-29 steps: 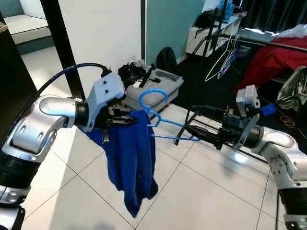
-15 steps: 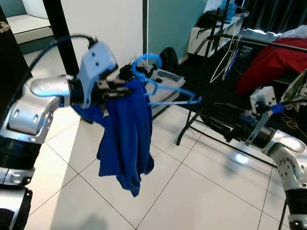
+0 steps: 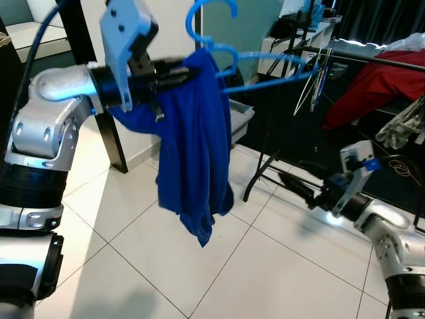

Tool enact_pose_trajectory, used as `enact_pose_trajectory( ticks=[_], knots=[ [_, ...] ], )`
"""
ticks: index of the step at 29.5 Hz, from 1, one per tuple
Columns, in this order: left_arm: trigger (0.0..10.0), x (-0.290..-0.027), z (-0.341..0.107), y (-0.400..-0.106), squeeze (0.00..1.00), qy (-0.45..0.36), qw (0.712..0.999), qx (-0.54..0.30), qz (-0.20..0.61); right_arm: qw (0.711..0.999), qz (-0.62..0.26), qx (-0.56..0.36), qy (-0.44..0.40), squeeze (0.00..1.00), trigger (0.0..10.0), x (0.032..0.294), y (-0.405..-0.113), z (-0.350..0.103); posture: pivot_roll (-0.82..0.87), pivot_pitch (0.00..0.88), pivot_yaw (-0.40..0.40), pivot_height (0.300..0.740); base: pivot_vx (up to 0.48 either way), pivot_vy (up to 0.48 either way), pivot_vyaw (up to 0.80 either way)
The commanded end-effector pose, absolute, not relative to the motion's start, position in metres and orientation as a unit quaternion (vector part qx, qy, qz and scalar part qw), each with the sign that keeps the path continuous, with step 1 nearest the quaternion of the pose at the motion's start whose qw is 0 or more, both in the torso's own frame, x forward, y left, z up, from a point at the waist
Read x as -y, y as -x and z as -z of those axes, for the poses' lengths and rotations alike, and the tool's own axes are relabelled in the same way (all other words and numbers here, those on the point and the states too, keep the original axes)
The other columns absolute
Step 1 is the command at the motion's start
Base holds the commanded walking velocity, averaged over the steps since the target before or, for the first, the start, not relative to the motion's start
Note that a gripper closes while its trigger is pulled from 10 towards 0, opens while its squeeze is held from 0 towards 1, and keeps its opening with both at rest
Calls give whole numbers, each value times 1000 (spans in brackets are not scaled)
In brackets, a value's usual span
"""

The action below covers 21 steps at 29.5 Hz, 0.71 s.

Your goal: Hang hanger

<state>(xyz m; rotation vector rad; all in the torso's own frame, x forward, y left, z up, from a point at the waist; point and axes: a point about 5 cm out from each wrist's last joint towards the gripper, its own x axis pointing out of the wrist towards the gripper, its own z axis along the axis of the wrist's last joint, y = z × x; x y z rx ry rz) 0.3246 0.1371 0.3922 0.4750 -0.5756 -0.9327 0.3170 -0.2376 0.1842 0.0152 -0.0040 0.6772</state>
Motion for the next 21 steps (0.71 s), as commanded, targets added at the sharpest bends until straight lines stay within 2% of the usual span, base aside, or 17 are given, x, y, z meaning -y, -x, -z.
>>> enact_pose_trajectory(
  ticks=[1,5,21],
  knots=[
    [10000,-140,-401,-323,0,-217,827,291,431,938,-347,-6,-1,0,10000,231,-315,-181,35,27,27,740,0,0,0],
    [10000,-130,-414,-315,0,-192,813,323,445,934,-358,-16,11,0,10000,214,-322,-176,36,23,32,740,0,0,0],
    [10000,-127,-425,-305,0,-178,803,351,448,943,-324,-55,61,0,10000,213,-330,-167,36,28,32,740,0,0,0]
  ],
)
